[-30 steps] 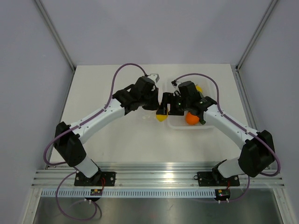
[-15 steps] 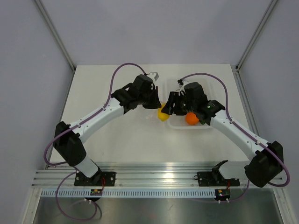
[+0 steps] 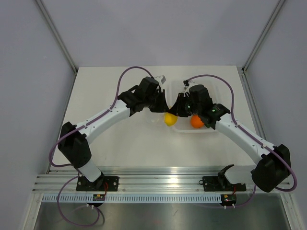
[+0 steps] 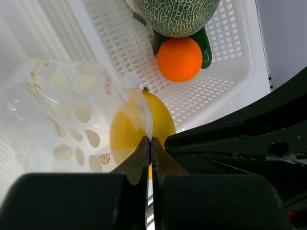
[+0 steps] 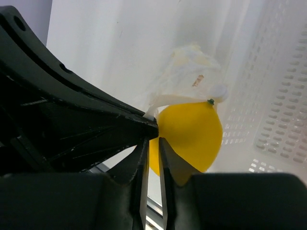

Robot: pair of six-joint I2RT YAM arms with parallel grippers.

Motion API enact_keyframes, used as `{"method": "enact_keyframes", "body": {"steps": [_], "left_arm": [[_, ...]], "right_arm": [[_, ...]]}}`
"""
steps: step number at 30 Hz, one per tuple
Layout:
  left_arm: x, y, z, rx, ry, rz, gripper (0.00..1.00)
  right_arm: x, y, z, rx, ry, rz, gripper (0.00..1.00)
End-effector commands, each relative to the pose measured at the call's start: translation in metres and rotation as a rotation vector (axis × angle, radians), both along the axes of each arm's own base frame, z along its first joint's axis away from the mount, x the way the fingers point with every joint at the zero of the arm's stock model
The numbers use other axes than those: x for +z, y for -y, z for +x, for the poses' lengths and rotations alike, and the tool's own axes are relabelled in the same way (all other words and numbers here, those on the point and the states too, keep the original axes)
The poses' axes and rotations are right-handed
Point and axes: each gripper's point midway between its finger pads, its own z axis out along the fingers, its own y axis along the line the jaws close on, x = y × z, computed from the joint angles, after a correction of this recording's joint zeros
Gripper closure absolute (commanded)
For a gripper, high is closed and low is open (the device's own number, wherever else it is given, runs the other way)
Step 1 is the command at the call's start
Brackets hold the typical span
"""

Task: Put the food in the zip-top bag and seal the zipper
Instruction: Place the fake fruit in the zipper food storage bag.

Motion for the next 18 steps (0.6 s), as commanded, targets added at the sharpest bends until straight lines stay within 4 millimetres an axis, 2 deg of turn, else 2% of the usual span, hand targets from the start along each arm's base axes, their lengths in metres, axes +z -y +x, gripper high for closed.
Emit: {"method": "enact_keyframes", "body": {"steps": [1,5,9,15,16,18], "left_arm": [[0.03,0.02,0.003,-0.045,0.039,-0.109,1.0],[0.032,0.02,0.003,-0.041,0.037,-0.116,1.0],[0.028,0.019,0.003,-0.038,0.032,-0.106,1.0],[0.027,0.02,0.005,-0.037,0.031,-0.107,1.0],[0.028,0.019,0.005,-0.037,0.031,-0.109,1.0],[0.028,0.02,0.005,-0.038,0.031,-0.109,1.0]], "right_arm": [[0.017,-0.011,0.016,-0.018,0.078,0.049,0.81],[0.016,-0.013,0.023,-0.031,0.084,0.048,0.85],[0.031,-0.007,0.022,-0.053,0.124,0.053,0.89],[0.058,0.018,0.019,-0.137,0.199,0.03,0.91],[0.064,0.025,0.015,-0.154,0.211,0.029,0.93],[0.064,0.042,0.019,-0.226,0.222,0.0,0.94]]}}
